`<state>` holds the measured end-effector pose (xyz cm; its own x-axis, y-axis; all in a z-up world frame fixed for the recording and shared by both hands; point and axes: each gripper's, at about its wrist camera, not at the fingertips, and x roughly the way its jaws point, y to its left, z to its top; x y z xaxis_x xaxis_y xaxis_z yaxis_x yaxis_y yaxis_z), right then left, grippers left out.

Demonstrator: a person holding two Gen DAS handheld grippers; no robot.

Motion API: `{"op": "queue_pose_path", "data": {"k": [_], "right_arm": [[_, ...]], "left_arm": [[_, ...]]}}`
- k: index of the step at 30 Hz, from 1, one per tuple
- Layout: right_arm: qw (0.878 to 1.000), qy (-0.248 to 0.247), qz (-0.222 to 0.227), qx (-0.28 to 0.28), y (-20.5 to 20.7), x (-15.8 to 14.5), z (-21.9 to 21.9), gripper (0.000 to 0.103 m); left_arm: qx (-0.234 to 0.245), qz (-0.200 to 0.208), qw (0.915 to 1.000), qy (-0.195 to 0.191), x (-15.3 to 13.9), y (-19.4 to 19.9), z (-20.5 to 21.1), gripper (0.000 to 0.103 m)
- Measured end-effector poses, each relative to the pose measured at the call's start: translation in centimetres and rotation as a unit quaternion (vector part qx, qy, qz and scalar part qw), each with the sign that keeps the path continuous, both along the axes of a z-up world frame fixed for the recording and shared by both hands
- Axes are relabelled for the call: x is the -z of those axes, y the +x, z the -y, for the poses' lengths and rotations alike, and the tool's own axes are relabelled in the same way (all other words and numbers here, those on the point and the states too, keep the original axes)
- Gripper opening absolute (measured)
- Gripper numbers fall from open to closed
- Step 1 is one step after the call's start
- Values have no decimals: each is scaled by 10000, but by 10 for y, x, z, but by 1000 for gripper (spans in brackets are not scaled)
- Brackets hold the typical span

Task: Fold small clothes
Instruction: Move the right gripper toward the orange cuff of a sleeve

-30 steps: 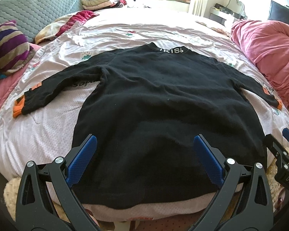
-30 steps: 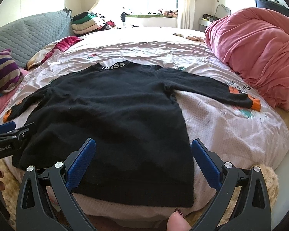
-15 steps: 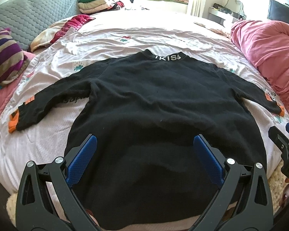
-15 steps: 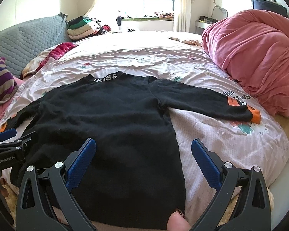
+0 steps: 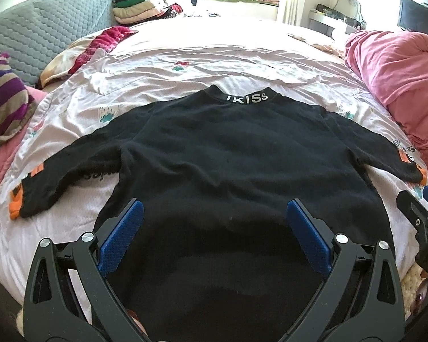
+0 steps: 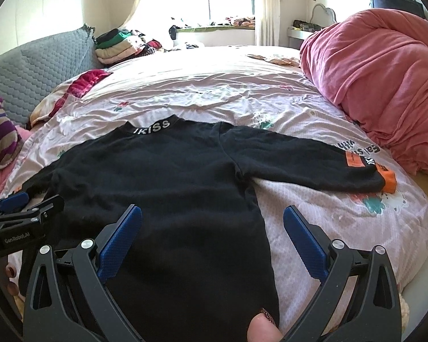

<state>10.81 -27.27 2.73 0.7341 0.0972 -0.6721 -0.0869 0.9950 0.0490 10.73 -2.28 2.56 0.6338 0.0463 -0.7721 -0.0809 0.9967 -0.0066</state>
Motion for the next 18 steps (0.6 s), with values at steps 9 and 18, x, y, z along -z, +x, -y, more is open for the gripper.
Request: {"op": "queue_pose_path", "data": {"k": [9, 18], "right_arm": [[9999, 40, 83, 130, 32, -6, 5, 99], [9995, 103, 95, 265, 67, -9, 14, 99]], "left_arm": [[-35, 68, 10000, -51, -9, 29, 6, 94], [3, 16, 10000, 7, -7, 57, 17, 94]]}}
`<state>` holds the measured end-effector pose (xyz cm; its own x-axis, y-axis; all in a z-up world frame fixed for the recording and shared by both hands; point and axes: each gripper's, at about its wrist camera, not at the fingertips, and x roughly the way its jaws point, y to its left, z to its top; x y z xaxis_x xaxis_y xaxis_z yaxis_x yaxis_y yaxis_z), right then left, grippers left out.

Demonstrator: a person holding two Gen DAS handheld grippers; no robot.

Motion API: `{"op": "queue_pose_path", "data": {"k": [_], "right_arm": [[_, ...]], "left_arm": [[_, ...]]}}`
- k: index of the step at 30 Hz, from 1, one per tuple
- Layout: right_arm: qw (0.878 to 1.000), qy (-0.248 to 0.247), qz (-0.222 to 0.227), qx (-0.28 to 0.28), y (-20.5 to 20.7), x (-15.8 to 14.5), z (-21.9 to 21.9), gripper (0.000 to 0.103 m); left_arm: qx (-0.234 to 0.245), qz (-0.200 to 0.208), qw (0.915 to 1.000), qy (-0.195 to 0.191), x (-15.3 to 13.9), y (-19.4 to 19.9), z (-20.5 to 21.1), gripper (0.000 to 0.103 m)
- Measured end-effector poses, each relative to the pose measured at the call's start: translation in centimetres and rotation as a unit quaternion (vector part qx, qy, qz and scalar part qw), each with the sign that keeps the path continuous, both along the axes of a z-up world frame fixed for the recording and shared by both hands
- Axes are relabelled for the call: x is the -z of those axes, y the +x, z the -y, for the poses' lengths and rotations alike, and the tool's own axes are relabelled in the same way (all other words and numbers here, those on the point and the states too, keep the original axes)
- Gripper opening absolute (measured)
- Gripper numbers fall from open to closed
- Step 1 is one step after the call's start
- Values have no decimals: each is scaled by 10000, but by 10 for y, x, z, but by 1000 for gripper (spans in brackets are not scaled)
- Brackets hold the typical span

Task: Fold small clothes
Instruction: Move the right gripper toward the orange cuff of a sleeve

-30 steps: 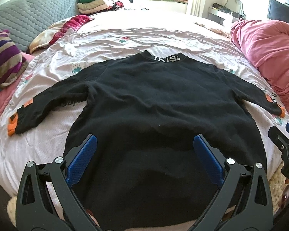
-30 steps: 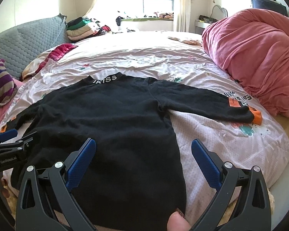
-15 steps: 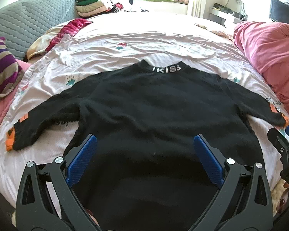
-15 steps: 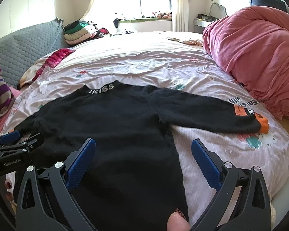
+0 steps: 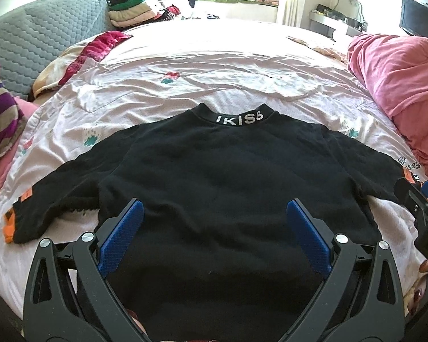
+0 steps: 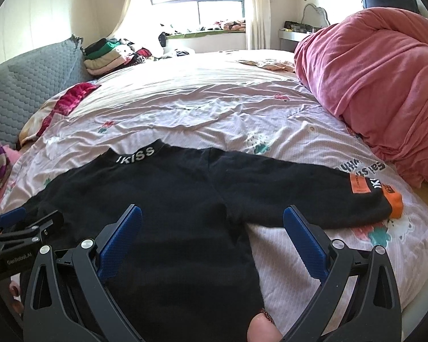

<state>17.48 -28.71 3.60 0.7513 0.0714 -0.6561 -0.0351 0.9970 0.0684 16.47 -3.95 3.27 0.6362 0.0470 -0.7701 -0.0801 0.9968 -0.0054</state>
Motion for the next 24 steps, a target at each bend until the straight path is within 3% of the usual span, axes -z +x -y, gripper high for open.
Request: {"op": "queue_pose_path", "data": {"k": [14, 24], "right_arm": [[9979, 103, -82, 634, 38, 15, 50, 99], [9901, 183, -289, 1363, 52, 39, 106, 99]], "left_arm": [[41, -43, 10000, -70, 8, 36, 17, 94], [235, -238, 9992, -233, 22, 58, 37, 94]]}}
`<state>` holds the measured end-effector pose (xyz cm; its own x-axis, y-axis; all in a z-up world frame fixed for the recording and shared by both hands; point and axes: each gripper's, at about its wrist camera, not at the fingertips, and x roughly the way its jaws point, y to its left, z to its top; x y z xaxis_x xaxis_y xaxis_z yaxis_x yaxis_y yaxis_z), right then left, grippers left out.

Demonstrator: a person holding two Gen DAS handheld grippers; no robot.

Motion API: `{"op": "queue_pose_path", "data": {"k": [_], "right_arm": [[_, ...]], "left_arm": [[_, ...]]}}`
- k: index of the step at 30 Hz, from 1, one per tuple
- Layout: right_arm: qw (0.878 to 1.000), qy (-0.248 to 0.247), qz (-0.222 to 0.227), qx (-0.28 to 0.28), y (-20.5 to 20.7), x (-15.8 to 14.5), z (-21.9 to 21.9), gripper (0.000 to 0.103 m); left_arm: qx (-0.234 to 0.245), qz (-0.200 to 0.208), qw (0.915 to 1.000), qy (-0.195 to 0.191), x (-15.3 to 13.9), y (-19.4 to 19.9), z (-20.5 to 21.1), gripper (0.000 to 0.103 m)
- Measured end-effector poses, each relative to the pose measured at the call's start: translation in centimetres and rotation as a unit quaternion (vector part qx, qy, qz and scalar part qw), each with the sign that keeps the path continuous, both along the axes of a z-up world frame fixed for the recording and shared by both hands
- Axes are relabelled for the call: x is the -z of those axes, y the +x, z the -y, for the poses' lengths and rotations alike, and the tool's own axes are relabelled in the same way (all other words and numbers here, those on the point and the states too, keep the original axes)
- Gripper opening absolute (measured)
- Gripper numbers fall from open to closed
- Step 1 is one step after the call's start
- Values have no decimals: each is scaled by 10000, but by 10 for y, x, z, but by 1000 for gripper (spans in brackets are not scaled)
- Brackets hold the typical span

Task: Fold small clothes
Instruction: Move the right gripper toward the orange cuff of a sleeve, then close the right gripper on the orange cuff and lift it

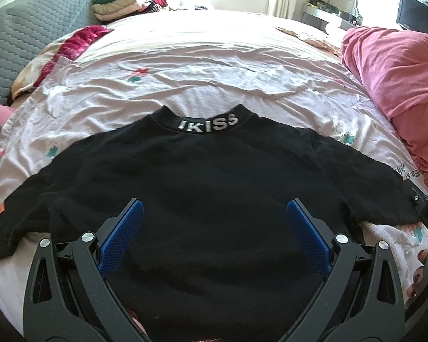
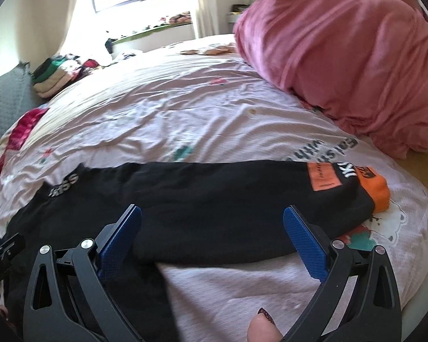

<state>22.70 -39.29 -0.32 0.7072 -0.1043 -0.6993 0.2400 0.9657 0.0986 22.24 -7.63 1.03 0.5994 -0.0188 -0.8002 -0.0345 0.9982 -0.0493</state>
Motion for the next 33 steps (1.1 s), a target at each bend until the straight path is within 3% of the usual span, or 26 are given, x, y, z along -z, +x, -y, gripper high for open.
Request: {"op": "queue_pose_path", "data": {"k": [9, 20, 26, 33], "right_arm": [[9963, -28, -184, 834, 4, 26, 48, 99], [9814, 558, -186, 1828, -13, 38, 102, 99], [9662, 1070, -259, 2333, -18, 51, 137, 99], [9563, 1541, -38, 2486, -15, 62, 172, 99]], "left_arm": [[173, -155, 9997, -67, 16, 14, 19, 94], [247, -340, 9991, 11, 33, 26, 32, 94], [216, -421, 9989, 5, 37, 33, 32, 94], [148, -451, 9987, -159, 36, 32, 24, 94]]}}
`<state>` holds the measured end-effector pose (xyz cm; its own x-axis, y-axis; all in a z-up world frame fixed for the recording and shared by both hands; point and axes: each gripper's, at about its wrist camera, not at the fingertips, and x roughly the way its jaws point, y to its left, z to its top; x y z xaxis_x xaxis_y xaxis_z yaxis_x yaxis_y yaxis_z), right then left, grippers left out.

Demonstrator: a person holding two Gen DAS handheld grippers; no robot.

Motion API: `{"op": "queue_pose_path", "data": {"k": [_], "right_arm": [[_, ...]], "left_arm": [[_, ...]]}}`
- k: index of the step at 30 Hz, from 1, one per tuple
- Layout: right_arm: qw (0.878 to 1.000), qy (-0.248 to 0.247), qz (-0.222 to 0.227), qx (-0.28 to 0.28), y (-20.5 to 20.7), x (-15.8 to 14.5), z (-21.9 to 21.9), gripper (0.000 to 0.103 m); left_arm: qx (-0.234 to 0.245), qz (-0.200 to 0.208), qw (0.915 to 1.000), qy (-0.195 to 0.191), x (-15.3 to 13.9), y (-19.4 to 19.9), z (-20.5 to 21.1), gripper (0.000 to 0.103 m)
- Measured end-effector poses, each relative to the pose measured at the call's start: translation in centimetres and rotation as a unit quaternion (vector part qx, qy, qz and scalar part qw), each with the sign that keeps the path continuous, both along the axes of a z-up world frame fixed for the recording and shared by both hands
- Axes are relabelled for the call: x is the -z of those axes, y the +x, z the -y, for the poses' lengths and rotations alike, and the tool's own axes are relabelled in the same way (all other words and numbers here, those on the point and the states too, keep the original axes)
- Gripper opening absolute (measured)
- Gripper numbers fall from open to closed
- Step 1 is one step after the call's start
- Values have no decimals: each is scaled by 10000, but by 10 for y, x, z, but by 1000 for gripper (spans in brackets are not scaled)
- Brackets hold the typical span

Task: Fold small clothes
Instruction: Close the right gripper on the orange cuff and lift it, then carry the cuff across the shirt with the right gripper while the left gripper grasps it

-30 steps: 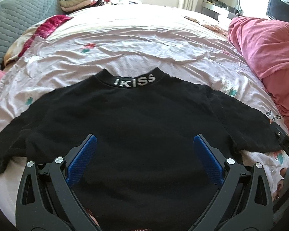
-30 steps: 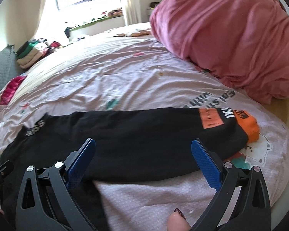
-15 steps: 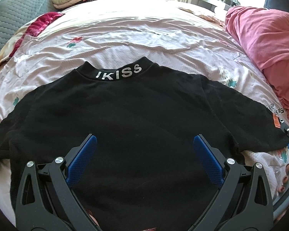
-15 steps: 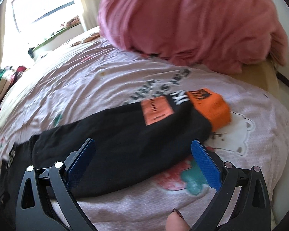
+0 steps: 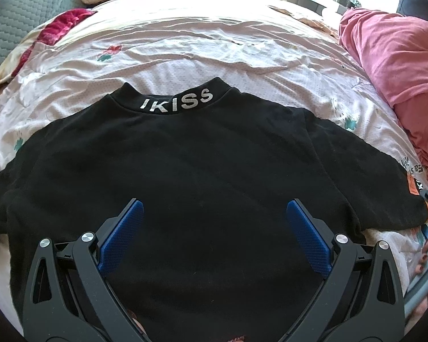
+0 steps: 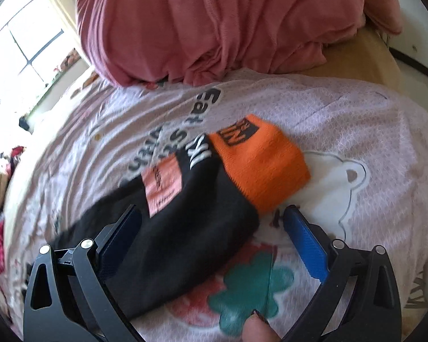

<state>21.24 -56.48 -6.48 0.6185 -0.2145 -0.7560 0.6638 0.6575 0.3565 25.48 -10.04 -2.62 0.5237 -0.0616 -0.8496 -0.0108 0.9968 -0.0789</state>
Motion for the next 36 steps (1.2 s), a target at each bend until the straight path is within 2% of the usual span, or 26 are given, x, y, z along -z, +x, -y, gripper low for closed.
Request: {"op": "queue_pose_path", "data": {"k": [4, 6, 7, 8, 10, 11, 13, 19, 22, 24, 29, 33, 36], "right_arm": [[9995, 209, 254, 33, 5, 2, 11, 95], [9988, 254, 412, 23, 5, 2, 14, 68], [9985, 336, 439, 45, 5, 2, 17, 58], [9981, 373, 482, 40, 4, 2, 18, 55], [9973, 445, 592, 22, 2, 2, 20, 31], [9966, 494, 656, -6, 1, 1, 20, 24], [9953, 468, 839, -151, 0, -5, 15, 17], [9807, 126, 1701, -957, 1, -46, -23, 15], [9697, 4, 1930, -1498, 6, -61, -50, 13], [9621, -89, 1979, -1875, 11, -70, -71, 13], [9317, -319, 2129, -2924, 20, -88, -130, 13], [9084, -360, 2137, -3575, 22, -95, -174, 13], [8975, -498, 2094, -3850, 17, -97, -201, 13]], "left_arm": [[-34, 5, 10000, -3, -3, -3, -10, 94], [-92, 21, 9999, -77, -5, -4, -19, 94], [-118, 35, 9998, -140, -7, -6, -24, 94], [-149, 61, 9997, -199, -9, -8, -30, 94], [-207, 86, 9995, -210, -12, -10, -38, 94], [-248, 91, 9994, -208, -14, -11, -43, 94], [-310, 80, 9992, -230, -14, -12, -48, 94], [-508, 105, 9980, -372, -18, -19, -65, 94], [-577, 103, 9973, -453, -20, -22, -71, 94], [-602, 94, 9968, -510, -21, -24, -76, 94], [-691, 123, 9949, -728, -28, -30, -92, 94], [-782, 171, 9924, -935, -35, -35, -107, 94], [-830, 198, 9893, -1186, -37, -39, -117, 94]]}}
